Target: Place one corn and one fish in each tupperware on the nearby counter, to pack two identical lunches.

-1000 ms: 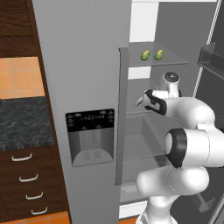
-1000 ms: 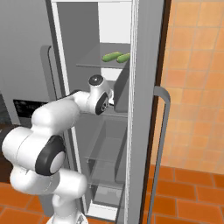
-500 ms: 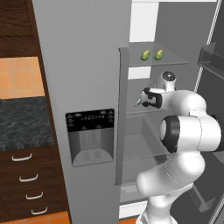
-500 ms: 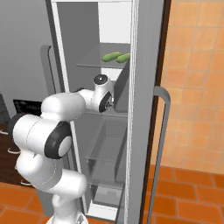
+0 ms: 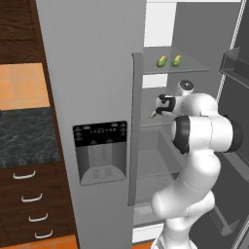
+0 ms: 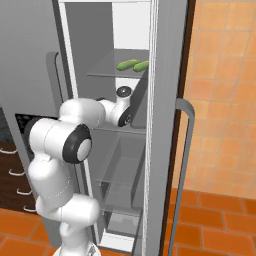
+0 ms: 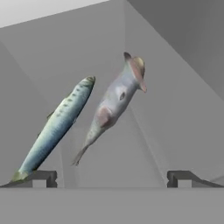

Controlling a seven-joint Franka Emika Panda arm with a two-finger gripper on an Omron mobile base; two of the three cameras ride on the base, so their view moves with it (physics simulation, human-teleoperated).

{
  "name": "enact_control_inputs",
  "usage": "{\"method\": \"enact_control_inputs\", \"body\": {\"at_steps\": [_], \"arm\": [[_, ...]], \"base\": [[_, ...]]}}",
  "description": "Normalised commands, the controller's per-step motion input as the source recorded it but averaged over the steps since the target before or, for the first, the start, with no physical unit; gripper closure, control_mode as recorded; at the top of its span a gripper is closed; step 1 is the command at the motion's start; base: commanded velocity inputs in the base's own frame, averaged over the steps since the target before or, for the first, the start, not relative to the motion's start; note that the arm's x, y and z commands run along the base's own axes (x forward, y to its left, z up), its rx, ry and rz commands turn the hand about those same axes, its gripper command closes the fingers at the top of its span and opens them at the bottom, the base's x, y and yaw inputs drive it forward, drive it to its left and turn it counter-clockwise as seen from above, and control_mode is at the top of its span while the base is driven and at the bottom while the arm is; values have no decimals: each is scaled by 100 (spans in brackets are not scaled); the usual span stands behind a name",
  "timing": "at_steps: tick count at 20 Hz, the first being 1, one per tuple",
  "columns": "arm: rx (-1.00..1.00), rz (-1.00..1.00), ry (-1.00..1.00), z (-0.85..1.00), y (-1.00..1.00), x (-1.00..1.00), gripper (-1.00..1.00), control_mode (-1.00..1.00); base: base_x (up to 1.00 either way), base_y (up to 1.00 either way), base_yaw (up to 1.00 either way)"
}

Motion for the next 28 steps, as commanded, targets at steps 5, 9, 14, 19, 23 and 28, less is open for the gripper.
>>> {"method": "enact_control_inputs", "body": {"at_steps": [5, 9, 14, 19, 23, 28], "arm": [[1, 2, 0, -28, -6, 52, -100, -100], [3, 4, 0, -22, -18, 50, -100, -100], [2, 5, 0, -31, -19, 65, -100, -100], [0, 2, 1, -48, -6, 58, -100, -100], [-1, 0, 14, -88, 11, 4, 100, -100], [-4, 1, 4, -82, 74, -90, 100, -100]], "base": [[0, 0, 0], [0, 0, 0], [0, 0, 0], [0, 0, 0], [0, 0, 0], [0, 0, 0]]}}
